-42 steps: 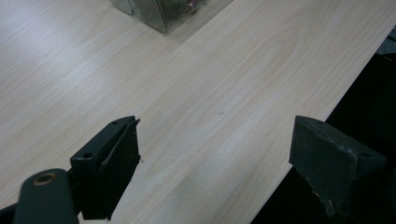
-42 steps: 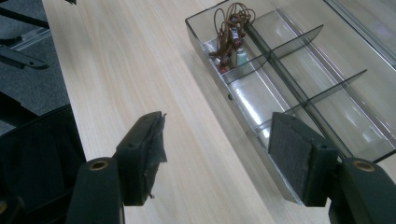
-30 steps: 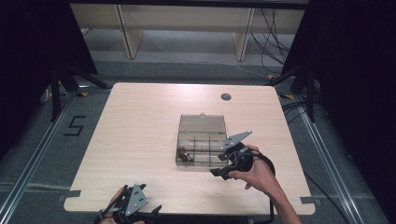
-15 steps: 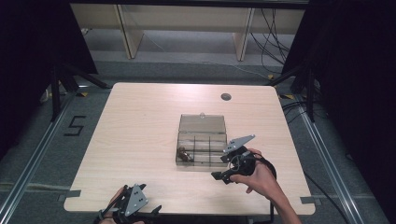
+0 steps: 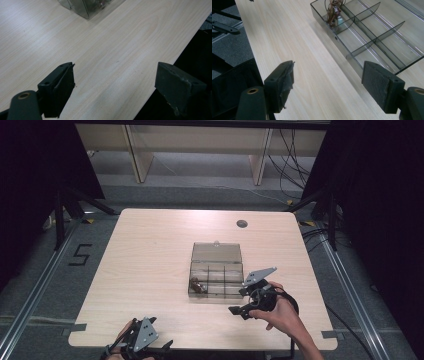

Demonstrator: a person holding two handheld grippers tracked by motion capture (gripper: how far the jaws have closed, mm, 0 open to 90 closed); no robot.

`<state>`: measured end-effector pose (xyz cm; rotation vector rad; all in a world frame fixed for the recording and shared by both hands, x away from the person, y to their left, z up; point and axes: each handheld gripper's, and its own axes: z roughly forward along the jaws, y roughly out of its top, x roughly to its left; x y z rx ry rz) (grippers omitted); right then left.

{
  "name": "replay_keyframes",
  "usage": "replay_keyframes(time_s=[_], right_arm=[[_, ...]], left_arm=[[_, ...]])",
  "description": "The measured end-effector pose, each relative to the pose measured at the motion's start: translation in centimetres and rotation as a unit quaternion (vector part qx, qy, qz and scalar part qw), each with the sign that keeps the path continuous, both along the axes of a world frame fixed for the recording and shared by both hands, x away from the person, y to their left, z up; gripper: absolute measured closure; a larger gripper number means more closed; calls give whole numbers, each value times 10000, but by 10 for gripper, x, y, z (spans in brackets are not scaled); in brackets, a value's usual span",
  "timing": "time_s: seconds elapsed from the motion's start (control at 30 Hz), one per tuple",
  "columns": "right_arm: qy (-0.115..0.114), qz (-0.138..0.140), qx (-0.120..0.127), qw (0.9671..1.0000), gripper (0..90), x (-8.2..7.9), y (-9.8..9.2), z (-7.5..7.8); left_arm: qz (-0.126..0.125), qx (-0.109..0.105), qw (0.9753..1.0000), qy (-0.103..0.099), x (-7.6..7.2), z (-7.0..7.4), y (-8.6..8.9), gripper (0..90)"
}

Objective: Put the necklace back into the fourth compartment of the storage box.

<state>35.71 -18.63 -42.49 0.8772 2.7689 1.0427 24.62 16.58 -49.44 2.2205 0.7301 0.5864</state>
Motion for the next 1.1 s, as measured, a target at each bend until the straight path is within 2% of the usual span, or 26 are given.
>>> replay_keyframes(time_s=[0.07,0.1,0.13,0.17,0.27,0.3,0.4,0.43,0.47,0.6,0.63,0.7,0.73,0.8,0.83,0.9,0.93,1.0,1.1], right_arm=[[-31,-29,42,10000,265,-1,-1,0],[25,-66,74,9999,264,-3,-1,-1],[-100,-14,57,9999,262,-2,-3,-1],[-44,-111,42,9999,259,-3,-3,-1],[-41,18,15,10000,256,-4,-6,-2],[53,-75,7,10000,255,-6,-6,-2],[25,-106,76,9999,243,-6,-8,-5],[-68,-124,47,9999,242,-6,-9,-6],[-5,-193,59,9998,242,-7,-9,-6],[-7,-123,32,9999,235,-8,-13,-8],[62,-123,25,9999,235,-9,-14,-7],[-44,-52,116,9999,232,-9,-14,-10],[50,-118,56,9999,231,-11,-15,-8],[20,-57,89,9999,231,-12,-16,-9],[12,-161,159,9997,230,-15,-16,-10],[12,-94,121,9999,229,-14,-19,-10],[-74,-86,107,9999,225,-14,-20,-10],[-36,-121,183,9998,221,-16,-21,-12],[-19,-102,147,9998,219,-17,-23,-14]], left_arm=[[-31,-11,10000,-20,0,0,0,155],[-23,-7,10000,-13,0,0,0,155],[-17,-24,10000,-16,0,0,0,155],[-31,-17,10000,2,0,0,0,155],[-30,-21,10000,4,0,0,0,155],[-32,13,10000,-1,0,0,0,155],[-10,11,10000,-19,0,0,0,155],[-21,1,10000,-9,0,0,0,155],[-13,-7,10000,-8,0,0,0,155],[-27,-17,10000,11,0,0,0,155],[-16,-23,10000,-2,0,0,0,155],[-6,4,10000,-19,0,0,0,155],[5,-3,10000,-21,0,0,0,155],[4,-8,10000,-18,0,0,0,155],[2,-7,10000,-22,0,0,0,155],[2,-2,10000,-20,0,0,0,155],[2,1,10000,-22,0,0,0,155],[1,-5,10000,-20,0,0,0,155],[9,-8,10000,-19,0,0,0,155]])
